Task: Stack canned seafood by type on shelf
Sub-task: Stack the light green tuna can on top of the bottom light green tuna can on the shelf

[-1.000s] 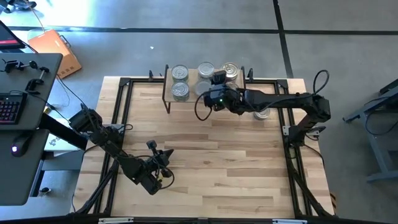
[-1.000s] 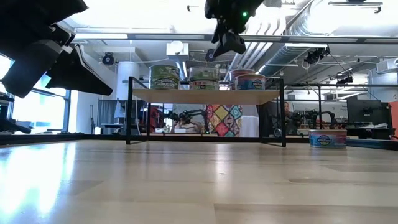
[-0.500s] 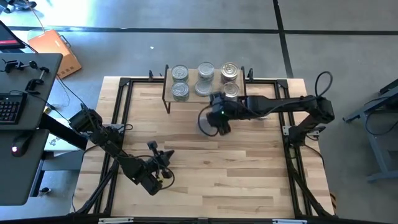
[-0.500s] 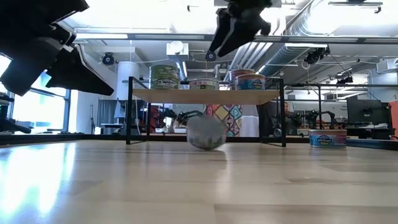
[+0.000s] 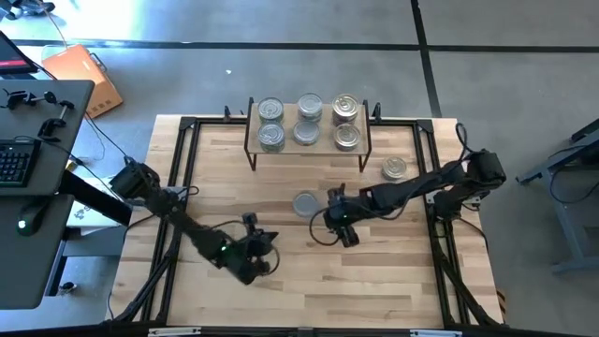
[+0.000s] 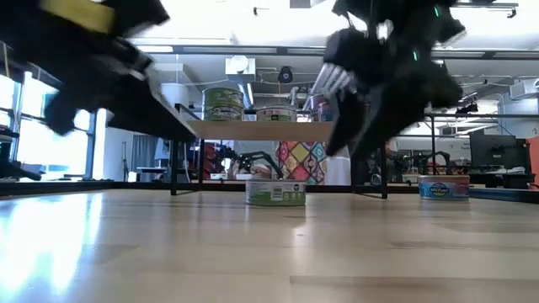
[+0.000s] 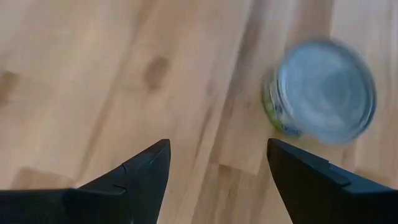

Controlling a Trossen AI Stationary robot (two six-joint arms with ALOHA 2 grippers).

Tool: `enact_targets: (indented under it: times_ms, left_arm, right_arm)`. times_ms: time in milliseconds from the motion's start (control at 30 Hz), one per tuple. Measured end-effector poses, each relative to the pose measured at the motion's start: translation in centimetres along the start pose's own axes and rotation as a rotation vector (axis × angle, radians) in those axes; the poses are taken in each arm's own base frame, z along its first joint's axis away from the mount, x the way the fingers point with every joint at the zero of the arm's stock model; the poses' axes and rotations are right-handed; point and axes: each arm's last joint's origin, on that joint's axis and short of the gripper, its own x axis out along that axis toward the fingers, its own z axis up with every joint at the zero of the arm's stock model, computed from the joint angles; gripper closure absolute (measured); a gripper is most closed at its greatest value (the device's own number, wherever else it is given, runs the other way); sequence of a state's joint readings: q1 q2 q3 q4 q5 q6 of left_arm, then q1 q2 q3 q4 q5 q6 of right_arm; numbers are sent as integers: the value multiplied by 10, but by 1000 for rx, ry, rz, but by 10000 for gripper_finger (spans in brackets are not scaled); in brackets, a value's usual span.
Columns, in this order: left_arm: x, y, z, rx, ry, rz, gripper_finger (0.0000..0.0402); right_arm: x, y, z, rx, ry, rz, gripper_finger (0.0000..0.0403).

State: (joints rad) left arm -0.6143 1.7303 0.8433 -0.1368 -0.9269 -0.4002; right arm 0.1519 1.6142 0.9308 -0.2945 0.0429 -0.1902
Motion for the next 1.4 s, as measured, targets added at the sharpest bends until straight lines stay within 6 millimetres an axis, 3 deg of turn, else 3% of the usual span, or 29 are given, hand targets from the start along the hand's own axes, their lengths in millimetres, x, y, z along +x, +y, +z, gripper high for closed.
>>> enact_targets:
  times_ms: [200,333,533,767,1033,1400]
  left_arm:
    - [43,20,-1,-57,128,-26,381]
    - [66,35,-4,-81,197,-35,357]
    - [94,48,-7,-53,211,-25,335]
    - [121,55,-8,-32,167,-48,332]
    - [132,50,-9,22,85,-37,332]
    - [123,37,-8,36,55,-45,332]
  right_arm:
    - [24,-9,-46,167,-82,-76,143]
    - [28,-19,-59,203,-129,-110,137]
    - [31,-36,-60,215,-160,-157,82]
    - [52,-48,-54,127,-212,-151,24]
    - [79,-54,-47,101,-210,-98,17]
    - [80,-45,-54,207,-338,-44,25]
